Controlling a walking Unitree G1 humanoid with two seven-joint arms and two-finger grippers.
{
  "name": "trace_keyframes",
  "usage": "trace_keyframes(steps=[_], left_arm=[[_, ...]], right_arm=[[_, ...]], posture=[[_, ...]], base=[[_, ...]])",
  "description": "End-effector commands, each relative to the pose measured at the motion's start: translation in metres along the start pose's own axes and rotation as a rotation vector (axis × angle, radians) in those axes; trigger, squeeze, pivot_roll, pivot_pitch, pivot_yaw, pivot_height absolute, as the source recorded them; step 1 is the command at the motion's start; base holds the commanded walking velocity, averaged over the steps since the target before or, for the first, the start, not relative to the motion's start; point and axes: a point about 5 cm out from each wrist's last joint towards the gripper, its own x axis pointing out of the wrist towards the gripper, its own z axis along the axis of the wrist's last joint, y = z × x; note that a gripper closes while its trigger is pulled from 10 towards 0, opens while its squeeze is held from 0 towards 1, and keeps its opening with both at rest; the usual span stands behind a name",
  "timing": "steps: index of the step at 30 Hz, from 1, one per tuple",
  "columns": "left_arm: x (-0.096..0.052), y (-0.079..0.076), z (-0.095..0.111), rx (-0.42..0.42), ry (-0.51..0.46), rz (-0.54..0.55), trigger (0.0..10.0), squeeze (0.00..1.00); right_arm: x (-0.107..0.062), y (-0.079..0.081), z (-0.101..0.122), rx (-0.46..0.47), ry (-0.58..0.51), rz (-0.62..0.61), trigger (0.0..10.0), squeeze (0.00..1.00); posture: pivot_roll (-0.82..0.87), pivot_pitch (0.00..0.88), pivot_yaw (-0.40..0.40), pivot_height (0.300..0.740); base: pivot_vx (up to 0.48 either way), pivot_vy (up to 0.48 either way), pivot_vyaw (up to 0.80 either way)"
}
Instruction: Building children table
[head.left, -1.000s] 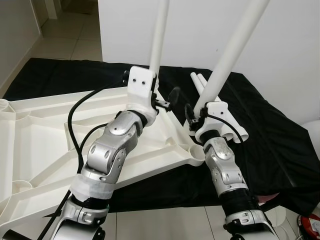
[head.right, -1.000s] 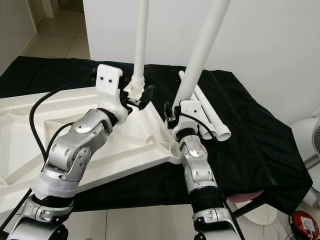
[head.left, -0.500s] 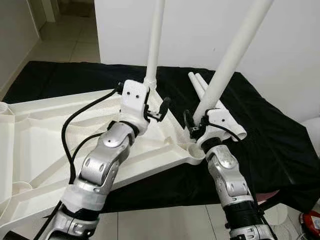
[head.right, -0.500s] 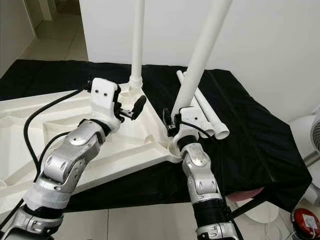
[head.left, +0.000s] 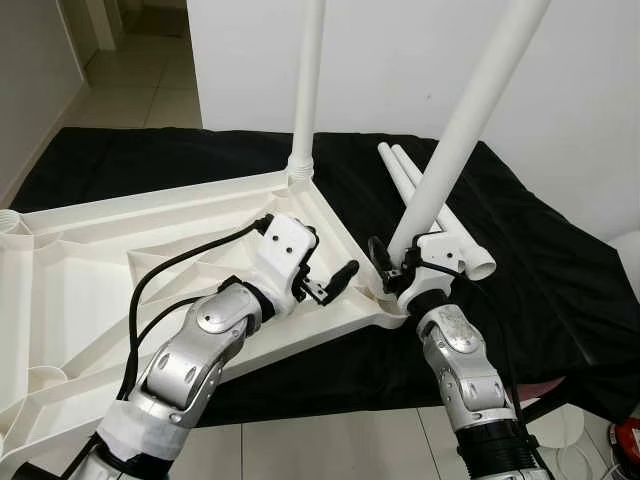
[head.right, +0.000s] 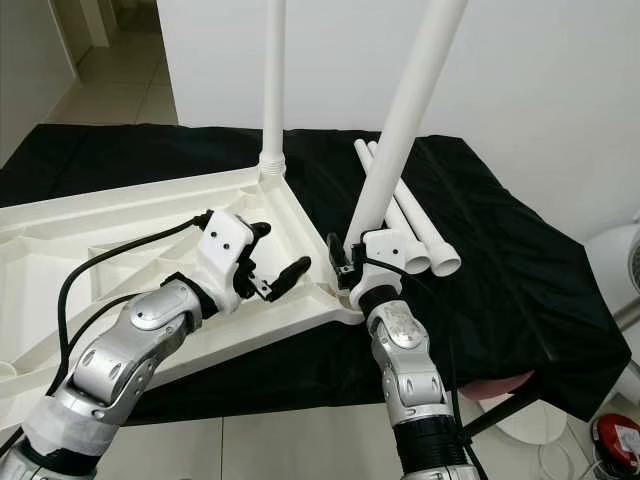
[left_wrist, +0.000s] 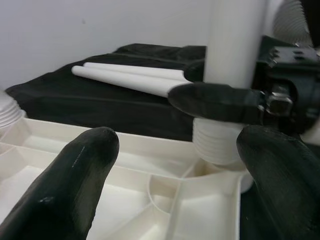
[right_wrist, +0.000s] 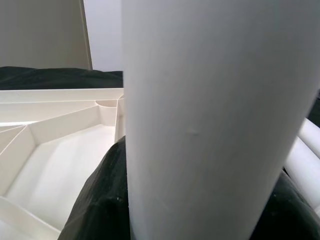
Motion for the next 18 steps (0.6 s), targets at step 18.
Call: trace_keyframes(steps=[18], left_arm=[[-0.004,-0.018,-0.002,0.070,0.021,-0.153,10.0,0.00]], right_arm=[[-0.012,-0.016,-0.017,0.012,0.082,-0.025,10.0,0.00]], posture=[[0.01,0.000,-0.086,0.740]], base=[[0.000,0.000,0.00]])
